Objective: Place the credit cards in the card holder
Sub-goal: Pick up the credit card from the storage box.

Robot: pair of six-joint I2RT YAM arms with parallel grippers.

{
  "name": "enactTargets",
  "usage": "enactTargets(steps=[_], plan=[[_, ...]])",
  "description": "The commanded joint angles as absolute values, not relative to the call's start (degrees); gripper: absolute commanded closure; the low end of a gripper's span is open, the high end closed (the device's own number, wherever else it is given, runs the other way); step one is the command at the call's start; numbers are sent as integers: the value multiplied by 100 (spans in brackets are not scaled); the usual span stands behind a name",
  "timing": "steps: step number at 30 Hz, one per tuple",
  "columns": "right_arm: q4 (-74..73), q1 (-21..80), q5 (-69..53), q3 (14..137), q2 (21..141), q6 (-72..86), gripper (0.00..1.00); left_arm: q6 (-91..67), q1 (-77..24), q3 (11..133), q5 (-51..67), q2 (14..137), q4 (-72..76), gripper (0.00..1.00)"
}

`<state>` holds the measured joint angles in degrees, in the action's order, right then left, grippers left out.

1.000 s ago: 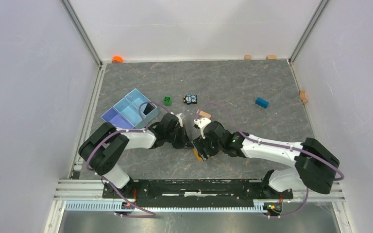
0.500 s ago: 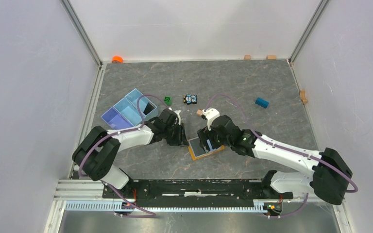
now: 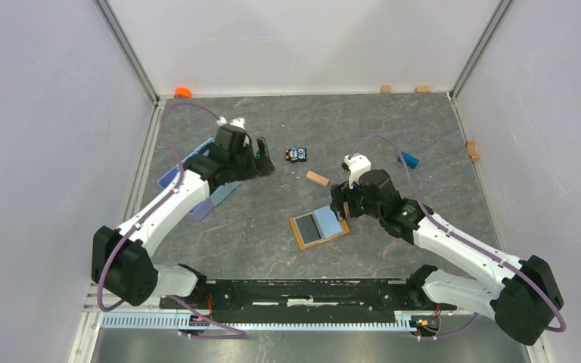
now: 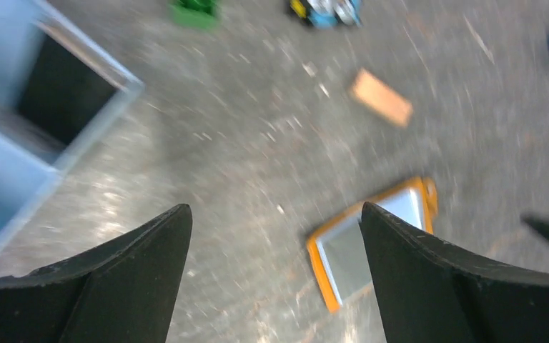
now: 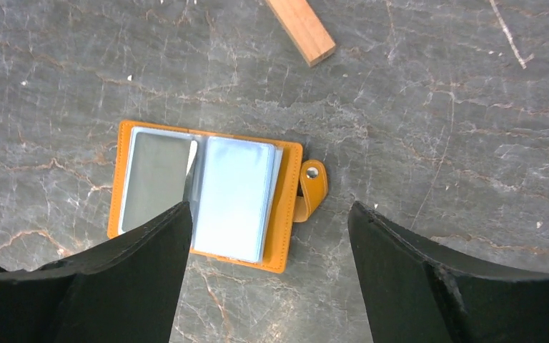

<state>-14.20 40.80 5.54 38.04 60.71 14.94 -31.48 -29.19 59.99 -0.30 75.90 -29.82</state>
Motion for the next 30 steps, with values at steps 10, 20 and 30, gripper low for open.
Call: enactTargets(steps=[10, 20, 30], plan=[[-670, 3837, -221, 3032, 5716, 1295, 15, -3318, -1870, 7462, -1869, 9350, -3511, 5], [-536, 3710, -412, 2693, 5588, 1342, 15, -3486, -1705, 7843, -1831, 10449, -3453, 3], [-470, 3647, -430, 2518, 5634, 1416, 15, -3311, -1705, 7893, -1210, 10631, -3073, 14]])
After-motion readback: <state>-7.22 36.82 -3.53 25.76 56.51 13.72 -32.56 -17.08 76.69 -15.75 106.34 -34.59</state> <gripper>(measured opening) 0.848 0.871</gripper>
